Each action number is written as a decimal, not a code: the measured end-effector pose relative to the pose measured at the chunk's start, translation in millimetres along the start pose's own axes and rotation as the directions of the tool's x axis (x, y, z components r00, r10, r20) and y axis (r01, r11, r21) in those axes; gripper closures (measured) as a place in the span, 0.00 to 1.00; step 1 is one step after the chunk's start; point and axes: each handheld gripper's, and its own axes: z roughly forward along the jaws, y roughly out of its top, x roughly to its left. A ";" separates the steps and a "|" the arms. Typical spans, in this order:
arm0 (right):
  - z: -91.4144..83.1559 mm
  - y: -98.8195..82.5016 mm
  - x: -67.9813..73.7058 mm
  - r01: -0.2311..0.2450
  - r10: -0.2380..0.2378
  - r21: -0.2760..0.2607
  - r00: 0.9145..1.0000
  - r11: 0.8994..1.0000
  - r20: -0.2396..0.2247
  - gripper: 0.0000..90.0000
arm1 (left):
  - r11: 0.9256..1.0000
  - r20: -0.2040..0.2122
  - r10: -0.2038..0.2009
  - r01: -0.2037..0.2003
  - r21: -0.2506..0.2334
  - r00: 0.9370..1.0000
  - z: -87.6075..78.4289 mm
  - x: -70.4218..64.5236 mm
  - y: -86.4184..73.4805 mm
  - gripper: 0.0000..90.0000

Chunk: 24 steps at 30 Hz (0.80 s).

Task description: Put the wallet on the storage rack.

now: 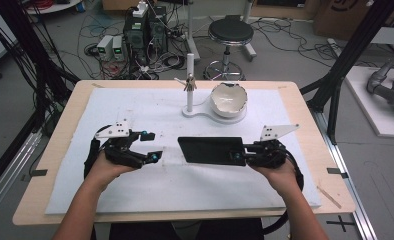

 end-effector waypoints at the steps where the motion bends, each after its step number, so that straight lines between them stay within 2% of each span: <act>1: 0.0 0.0 0.0 0.000 0.000 0.000 1.000 1.000 0.000 0.86 | 1.000 -0.011 -0.006 0.006 0.010 1.000 0.1 1.0 -1.5 0.25; 2: -8.0 2.4 -2.6 0.004 -0.003 -0.007 1.000 1.000 0.028 0.86 | 1.000 -0.023 -0.007 0.008 0.028 1.000 -0.3 2.5 -2.8 0.24; 5: -15.9 5.4 -5.4 0.001 0.000 -0.019 0.999 1.000 0.054 0.86 | 0.998 -0.058 -0.015 0.018 0.053 0.998 -0.7 5.7 -6.2 0.22; 7: -23.9 9.5 -9.1 0.002 0.001 -0.029 0.997 1.000 0.081 0.86 | 0.998 -0.074 -0.012 0.016 0.060 0.997 -1.9 7.9 -7.8 0.22; 8: -30.6 14.4 -12.8 -0.002 0.005 -0.033 0.994 0.999 0.109 0.86 | 0.998 -0.081 -0.012 0.017 0.064 0.997 -2.7 8.8 -8.2 0.22; 9: -30.6 14.4 -12.8 -0.002 0.005 -0.033 0.994 0.999 0.109 0.86 | 0.998 -0.086 -0.016 0.021 0.066 0.996 -3.6 10.0 -9.0 0.22; 11: -42.1 28.2 -20.4 0.003 -0.001 -0.013 0.986 1.000 0.167 0.86 | 0.997 -0.100 -0.009 0.017 0.077 0.995 -5.0 11.0 -10.1 0.21; 12: -42.1 28.2 -20.4 0.003 -0.001 -0.013 0.986 1.000 0.167 0.86 | 0.996 -0.108 0.000 0.009 0.089 0.994 -6.0 11.5 -10.7 0.21; 13: -47.7 39.1 -24.5 0.009 -0.009 0.002 0.979 1.000 0.204 0.86 | 0.995 -0.115 0.006 0.006 0.100 0.993 -6.7 11.8 -11.4 0.21; 14: -50.3 45.2 -26.4 0.012 -0.014 0.012 0.975 1.000 0.221 0.86 | 0.994 -0.124 0.012 0.002 0.112 0.992 -7.4 12.3 -12.0 0.21; 15: -50.3 45.2 -26.4 0.012 -0.014 0.012 0.975 1.000 0.221 0.86 | 0.992 -0.133 0.018 -0.002 0.124 0.991 -8.2 13.1 -12.5 0.21; 16: -52.6 51.5 -28.3 0.005 -0.011 0.026 0.973 1.000 0.231 0.86 | 0.991 -0.135 0.016 0.002 0.131 0.991 -8.8 13.8 -13.0 0.21; 18: -57.2 71.9 -33.3 0.007 -0.023 0.063 0.963 0.998 0.267 0.86 | 0.990 -0.148 0.020 0.000 0.138 0.989 -9.6 14.5 -13.5 0.21; 20: -58.3 78.6 -34.5 -0.001 -0.020 0.075 0.961 0.997 0.276 0.86 | 0.991 -0.149 0.018 0.002 0.137 0.989 -10.2 15.1 -13.9 0.21; 21: -59.8 91.2 -38.0 0.006 -0.035 0.097 0.954 0.995 0.297 0.86 | 0.991 -0.152 0.020 0.001 0.137 0.988 -10.5 15.5 -14.1 0.21; 22: -59.8 91.2 -38.0 0.006 -0.035 0.097 0.954 0.995 0.297 0.86 | 0.990 -0.154 0.023 0.000 0.144 0.988 -11.0 16.2 -14.4 0.21; 23: -60.5 102.8 -41.7 0.007 -0.045 0.120 0.946 0.993 0.320 0.86 | 0.989 -0.153 0.014 0.009 0.150 0.988 -11.4 16.7 -15.1 0.21; 24: -60.5 108.2 -44.0 0.005 -0.049 0.132 0.943 0.991 0.329 0.86 | 0.988 -0.155 0.014 0.011 0.157 0.988 -11.9 17.4 -15.8 0.21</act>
